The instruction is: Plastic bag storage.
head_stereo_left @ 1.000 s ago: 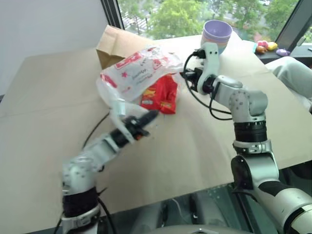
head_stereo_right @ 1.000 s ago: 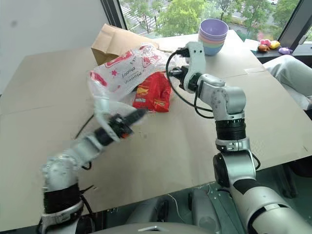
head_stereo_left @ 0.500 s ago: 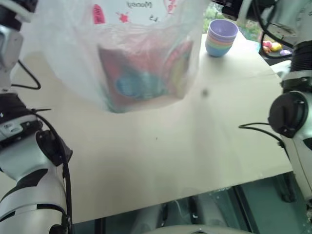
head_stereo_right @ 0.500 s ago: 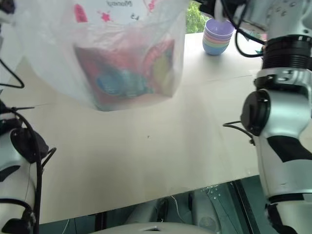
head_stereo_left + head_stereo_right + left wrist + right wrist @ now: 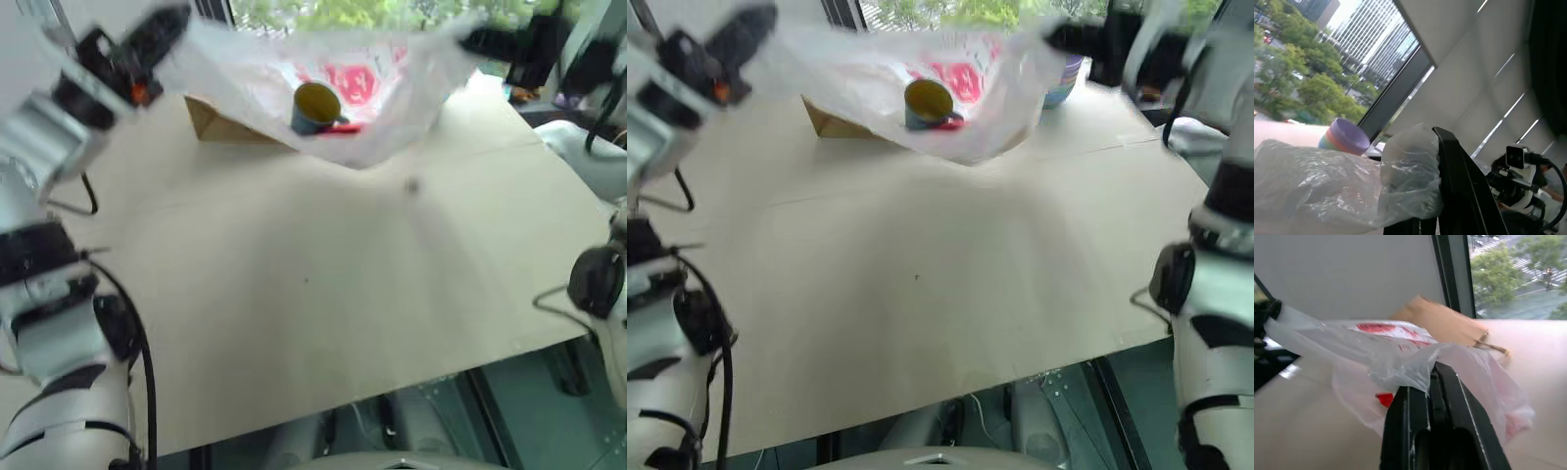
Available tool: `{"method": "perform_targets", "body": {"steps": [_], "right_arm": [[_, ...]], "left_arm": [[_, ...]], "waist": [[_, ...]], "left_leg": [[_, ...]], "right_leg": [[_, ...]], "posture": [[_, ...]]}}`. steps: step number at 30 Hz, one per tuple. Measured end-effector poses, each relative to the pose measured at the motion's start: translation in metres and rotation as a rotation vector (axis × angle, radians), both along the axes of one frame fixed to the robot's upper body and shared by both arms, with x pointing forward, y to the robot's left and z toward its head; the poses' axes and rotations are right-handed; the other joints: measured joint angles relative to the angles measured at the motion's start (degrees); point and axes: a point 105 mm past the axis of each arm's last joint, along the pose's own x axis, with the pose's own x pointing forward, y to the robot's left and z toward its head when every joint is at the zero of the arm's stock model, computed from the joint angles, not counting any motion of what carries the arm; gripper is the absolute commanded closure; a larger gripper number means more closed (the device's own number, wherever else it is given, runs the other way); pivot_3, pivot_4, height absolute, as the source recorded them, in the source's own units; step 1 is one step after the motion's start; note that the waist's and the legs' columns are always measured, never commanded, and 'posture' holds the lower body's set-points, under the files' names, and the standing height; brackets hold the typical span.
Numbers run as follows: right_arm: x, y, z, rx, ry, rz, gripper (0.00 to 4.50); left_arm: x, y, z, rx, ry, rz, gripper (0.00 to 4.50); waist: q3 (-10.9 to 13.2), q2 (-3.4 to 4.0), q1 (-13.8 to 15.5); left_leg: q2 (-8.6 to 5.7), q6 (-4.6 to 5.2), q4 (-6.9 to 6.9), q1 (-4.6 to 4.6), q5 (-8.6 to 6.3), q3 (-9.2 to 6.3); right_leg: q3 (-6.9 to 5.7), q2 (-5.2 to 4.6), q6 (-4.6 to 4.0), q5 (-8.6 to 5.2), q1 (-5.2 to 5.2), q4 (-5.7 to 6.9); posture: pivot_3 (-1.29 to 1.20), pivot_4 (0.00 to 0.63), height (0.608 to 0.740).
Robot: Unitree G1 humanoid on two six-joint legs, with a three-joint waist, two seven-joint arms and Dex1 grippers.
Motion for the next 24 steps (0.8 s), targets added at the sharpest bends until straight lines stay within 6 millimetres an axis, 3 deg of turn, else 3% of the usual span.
{"method": "perform_targets", "body": {"steps": [1, 4, 6, 8, 11, 15, 16, 18, 20, 22, 24], "right_arm": [[-0.001, -0.001, -0.012, -0.032, 0.008, -0.011, 4.50], [-0.023, -0.012, -0.101, -0.217, 0.108, -0.057, 4.50], [-0.034, -0.021, -0.137, -0.295, 0.145, -0.085, 4.50], [-0.039, -0.031, -0.150, -0.352, 0.128, -0.111, 4.50], [-0.044, -0.039, -0.154, -0.397, -0.015, -0.128, 4.50], [-0.051, -0.026, -0.146, -0.382, -0.180, -0.074, 4.50], [-0.058, -0.023, -0.149, -0.381, -0.207, -0.046, 3.94], [-0.070, -0.023, -0.164, -0.373, -0.192, -0.028, 3.22], [-0.078, -0.029, -0.181, -0.365, -0.153, -0.041, 2.31], [-0.087, -0.039, -0.179, -0.344, -0.151, -0.061, 1.23], [-0.100, -0.050, -0.178, -0.335, -0.133, -0.064, 0.46]], "left_arm": [[-0.003, 0.000, -0.010, 0.024, 0.012, 0.002, 4.43], [-0.029, -0.011, -0.097, 0.151, 0.179, -0.017, 4.43], [-0.039, -0.017, -0.138, 0.176, 0.252, 0.008, 4.43], [-0.047, -0.022, -0.163, 0.213, 0.287, 0.036, 4.43], [-0.059, -0.028, -0.188, 0.369, 0.231, 0.127, 4.43], [-0.063, -0.036, -0.190, 0.485, 0.104, 0.160, 4.43], [-0.068, -0.038, -0.188, 0.501, 0.060, 0.139, 3.92], [-0.075, -0.037, -0.186, 0.509, 0.012, 0.132, 3.22], [-0.078, -0.027, -0.183, 0.529, -0.026, 0.171, 2.34], [-0.083, -0.024, -0.181, 0.542, -0.058, 0.178, 1.34], [-0.090, -0.014, -0.185, 0.566, -0.049, 0.206, 0.57]], "waist": [[0.0, 0.00, 0.0], [-0.1, 0.09, 0.6], [0.0, 0.11, 1.3], [0.0, 0.09, 1.9], [0.0, 0.08, 3.1], [0.0, 0.09, 4.6], [0.0, 0.06, 5.1], [0.0, 0.01, 5.8], [0.0, 0.05, 5.8], [0.0, 0.08, 5.9], [0.0, 0.07, 5.9]], "left_leg": [[-0.02, 0.00, -0.15, -0.04, 0.00, 0.01], [-0.07, 0.01, -0.06, 0.09, 0.00, 0.10], [-0.08, 0.01, -0.02, 0.01, 0.00, 0.33], [-0.08, -0.01, 0.06, 0.24, 0.01, 0.60], [0.03, -0.05, -0.24, 1.63, 0.00, 0.77], [0.19, -0.06, -0.93, 2.81, -0.01, 0.74], [0.19, -0.03, -0.98, 2.80, -0.01, 0.69], [0.22, 0.02, -1.05, 2.74, -0.04, 0.61], [0.21, 0.12, -1.16, 2.55, -0.10, 0.62], [0.21, 0.19, -1.25, 2.49, -0.14, 0.61], [0.23, 0.22, -1.40, 2.50, -0.16, 0.58]], "right_leg": [[0.02, -0.04, 0.00, 0.01, -0.10, -0.08], [-0.07, -0.13, -0.01, 0.00, -0.19, 0.36], [-0.01, -0.17, -0.01, 0.00, -0.25, 0.31], [0.23, -0.15, -0.06, 0.11, -0.12, 0.54], [0.40, -0.04, -0.07, 0.19, 1.22, 0.34], [0.36, 0.09, -0.01, 0.21, 2.43, -0.53], [0.31, 0.09, -0.01, 0.21, 2.44, -0.63], [0.24, 0.12, -0.01, 0.22, 2.41, -0.78], [0.27, 0.12, -0.01, 0.22, 2.24, -0.99], [0.26, 0.12, -0.01, 0.22, 2.23, -1.20], [0.25, 0.14, -0.01, 0.22, 2.25, -1.37]], "posture": [[0.00, 0.150, 0.740], [0.00, 0.150, 0.740], [0.00, 0.150, 0.740], [0.00, 0.150, 0.740], [0.00, 0.150, 0.740], [0.00, 0.150, 0.740], [0.00, 0.150, 0.740], [0.00, 0.150, 0.740], [0.00, 0.150, 0.740], [0.00, 0.150, 0.740], [0.00, 0.150, 0.740]]}}
